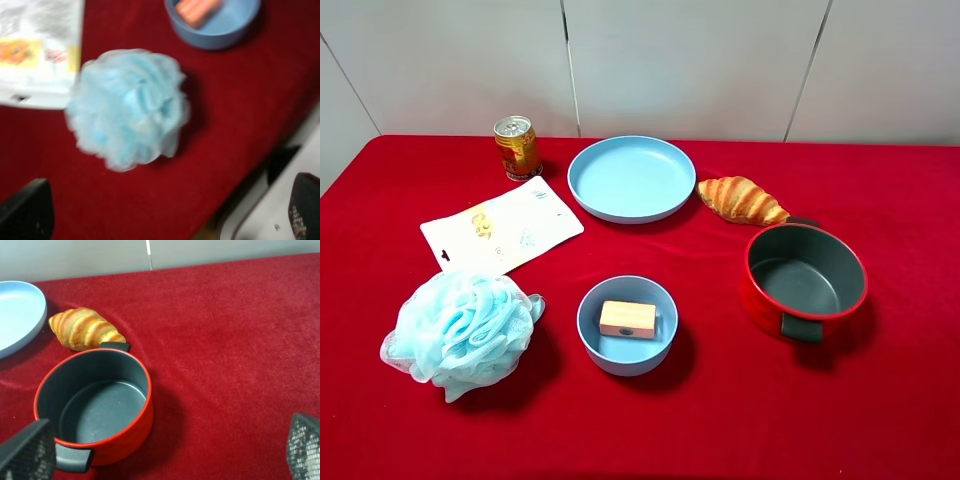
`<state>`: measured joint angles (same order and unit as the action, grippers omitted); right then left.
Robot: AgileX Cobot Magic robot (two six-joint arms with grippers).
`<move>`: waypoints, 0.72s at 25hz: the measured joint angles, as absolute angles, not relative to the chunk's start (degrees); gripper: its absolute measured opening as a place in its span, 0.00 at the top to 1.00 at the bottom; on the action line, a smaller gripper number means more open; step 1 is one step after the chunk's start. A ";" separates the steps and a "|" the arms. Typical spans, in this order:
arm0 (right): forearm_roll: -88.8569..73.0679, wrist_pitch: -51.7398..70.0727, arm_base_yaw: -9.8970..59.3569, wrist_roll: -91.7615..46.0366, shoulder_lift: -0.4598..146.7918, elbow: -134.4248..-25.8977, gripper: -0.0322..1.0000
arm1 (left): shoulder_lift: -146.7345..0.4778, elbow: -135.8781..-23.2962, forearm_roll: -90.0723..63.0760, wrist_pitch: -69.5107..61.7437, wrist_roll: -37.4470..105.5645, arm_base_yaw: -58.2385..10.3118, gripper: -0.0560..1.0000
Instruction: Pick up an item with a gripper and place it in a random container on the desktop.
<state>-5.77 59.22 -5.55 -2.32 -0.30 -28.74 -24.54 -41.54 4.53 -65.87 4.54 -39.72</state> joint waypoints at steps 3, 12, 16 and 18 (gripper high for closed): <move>-5.77 59.22 -5.55 -2.32 -0.30 -28.74 0.30 | -21.51 -38.27 4.46 -64.57 4.54 -32.16 0.07; -5.77 59.22 -5.55 -2.32 -0.30 -28.74 0.30 | -10.96 -31.01 -0.78 -62.93 4.37 -9.82 0.07; -5.77 59.22 -5.55 -2.32 -0.30 -28.74 0.30 | -6.06 -28.80 -2.50 -62.18 6.26 -2.25 0.07; -5.78 59.22 -5.55 -2.32 -0.30 -28.74 0.30 | -4.01 -28.39 -2.81 -61.53 8.24 0.25 0.07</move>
